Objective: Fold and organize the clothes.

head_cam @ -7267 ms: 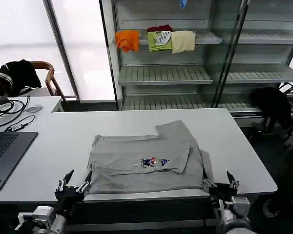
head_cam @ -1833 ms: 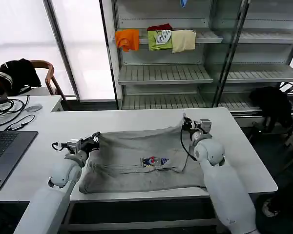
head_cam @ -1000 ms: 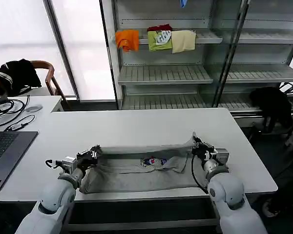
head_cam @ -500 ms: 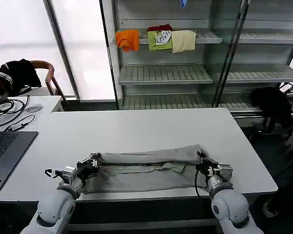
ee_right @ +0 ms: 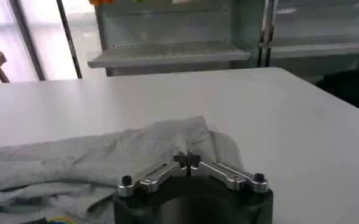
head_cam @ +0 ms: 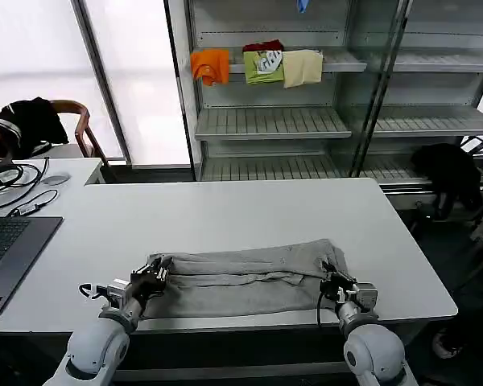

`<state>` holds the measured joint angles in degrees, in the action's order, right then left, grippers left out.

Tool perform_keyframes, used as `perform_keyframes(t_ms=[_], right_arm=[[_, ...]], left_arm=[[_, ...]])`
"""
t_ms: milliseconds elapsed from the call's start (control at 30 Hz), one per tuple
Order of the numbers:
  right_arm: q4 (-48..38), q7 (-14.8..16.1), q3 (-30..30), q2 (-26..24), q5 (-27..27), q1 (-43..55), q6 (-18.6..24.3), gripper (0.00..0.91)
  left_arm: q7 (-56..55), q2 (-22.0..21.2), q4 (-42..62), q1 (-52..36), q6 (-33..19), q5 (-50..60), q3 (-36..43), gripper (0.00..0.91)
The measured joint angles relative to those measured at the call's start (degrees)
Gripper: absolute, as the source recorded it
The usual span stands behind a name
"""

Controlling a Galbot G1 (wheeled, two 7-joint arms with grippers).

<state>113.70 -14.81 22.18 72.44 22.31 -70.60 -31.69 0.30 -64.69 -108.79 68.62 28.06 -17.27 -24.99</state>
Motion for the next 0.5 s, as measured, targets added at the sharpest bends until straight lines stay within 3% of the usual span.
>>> perform_keyframes(t_ms=[500], right_arm=[[6.09, -0.52, 3.27, -1.5, 0.09, -1.53, -0.41, 0.907]], left_arm=[[-1.72, -2.6, -4.22, 1.85, 1.41, 1.33, -2.69, 0.907]])
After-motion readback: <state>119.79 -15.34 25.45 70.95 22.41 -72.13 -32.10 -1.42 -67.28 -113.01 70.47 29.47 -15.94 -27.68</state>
